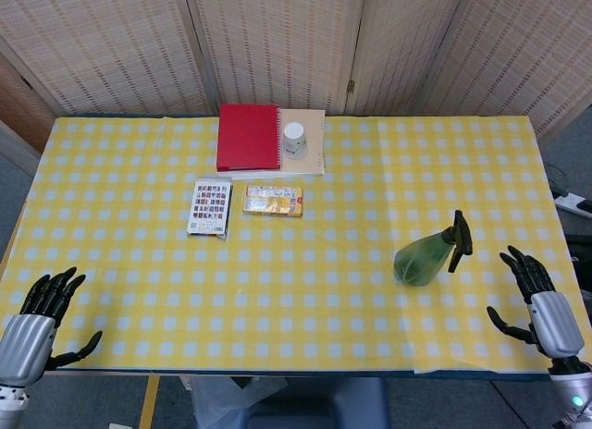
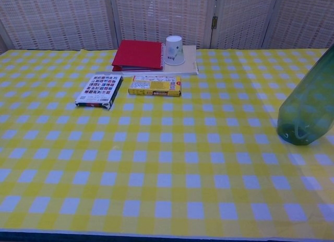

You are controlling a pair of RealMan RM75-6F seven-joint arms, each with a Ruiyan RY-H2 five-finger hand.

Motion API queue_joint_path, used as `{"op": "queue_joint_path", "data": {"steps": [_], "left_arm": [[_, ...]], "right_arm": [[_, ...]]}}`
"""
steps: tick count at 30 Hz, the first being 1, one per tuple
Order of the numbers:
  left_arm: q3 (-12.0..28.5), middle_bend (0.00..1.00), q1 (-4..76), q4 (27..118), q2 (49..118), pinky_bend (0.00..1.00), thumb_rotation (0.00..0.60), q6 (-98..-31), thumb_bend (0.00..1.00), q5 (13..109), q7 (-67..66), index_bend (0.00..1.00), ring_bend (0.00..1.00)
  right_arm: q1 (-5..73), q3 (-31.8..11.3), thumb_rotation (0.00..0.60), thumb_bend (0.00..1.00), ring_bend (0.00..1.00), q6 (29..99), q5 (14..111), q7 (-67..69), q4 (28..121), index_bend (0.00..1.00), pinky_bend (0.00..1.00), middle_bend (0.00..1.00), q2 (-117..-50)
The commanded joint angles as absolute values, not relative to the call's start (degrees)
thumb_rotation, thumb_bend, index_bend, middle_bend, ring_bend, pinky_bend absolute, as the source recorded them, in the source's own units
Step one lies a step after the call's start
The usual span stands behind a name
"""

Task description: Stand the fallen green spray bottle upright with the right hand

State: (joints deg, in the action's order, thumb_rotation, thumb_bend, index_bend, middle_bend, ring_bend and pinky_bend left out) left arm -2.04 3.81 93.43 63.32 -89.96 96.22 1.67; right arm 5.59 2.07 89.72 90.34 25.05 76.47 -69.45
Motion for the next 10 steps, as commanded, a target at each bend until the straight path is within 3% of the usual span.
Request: {"op": "queue_joint_path", "data": {"steps": [1,10], "left_arm": [[-1.89,0.07,3.66,93.34,63.57,0.0,0.328,-90.39,0.35,96.32,1.2,0.0,0.09],[-1.7,0.07,3.36,93.34,63.72,0.0,0.328,-90.77,0.35,96.02,0.82,0.0,0.09]], "right_arm": [[1.78,1.94,0.6,0.38,0.0,86.88,80.13,-1.49,91.8,0.0,0.0,0.0,-59.54],[1.98,1.16,0.6,0.38,0.0,84.25,78.77,-4.71,94.65,0.0,0.0,0.0,-58.68]]}}
